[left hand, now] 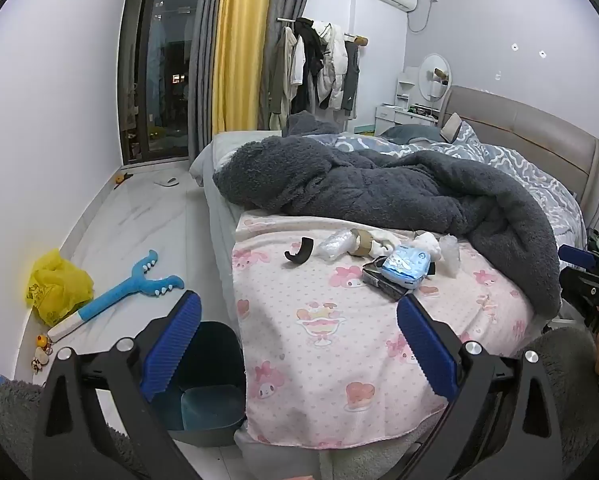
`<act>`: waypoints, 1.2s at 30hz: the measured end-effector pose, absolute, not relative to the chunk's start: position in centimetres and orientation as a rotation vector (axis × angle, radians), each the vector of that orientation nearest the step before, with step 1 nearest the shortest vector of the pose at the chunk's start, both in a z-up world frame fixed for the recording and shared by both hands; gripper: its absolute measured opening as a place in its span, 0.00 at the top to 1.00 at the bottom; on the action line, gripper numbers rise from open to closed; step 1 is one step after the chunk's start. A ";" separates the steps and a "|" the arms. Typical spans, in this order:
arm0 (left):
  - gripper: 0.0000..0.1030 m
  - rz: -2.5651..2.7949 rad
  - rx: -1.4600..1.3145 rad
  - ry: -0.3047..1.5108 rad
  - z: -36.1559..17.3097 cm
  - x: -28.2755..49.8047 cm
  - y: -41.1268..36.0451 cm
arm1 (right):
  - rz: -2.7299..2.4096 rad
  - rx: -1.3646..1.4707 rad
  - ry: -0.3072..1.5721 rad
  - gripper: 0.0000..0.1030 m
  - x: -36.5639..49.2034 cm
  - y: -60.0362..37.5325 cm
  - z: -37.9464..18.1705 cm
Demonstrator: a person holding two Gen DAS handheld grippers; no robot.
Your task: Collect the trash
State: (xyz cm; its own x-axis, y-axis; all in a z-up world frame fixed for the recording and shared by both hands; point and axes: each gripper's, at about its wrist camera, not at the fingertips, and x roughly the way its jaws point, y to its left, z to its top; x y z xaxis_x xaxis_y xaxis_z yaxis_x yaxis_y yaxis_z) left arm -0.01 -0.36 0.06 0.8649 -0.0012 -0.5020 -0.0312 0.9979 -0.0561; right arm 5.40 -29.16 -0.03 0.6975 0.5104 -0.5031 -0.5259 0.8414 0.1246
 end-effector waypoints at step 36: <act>0.03 0.014 -0.073 0.531 0.0 0.1 0.0 | 0.580 -0.028 0.562 0.03 5.6 -28.6 -0.1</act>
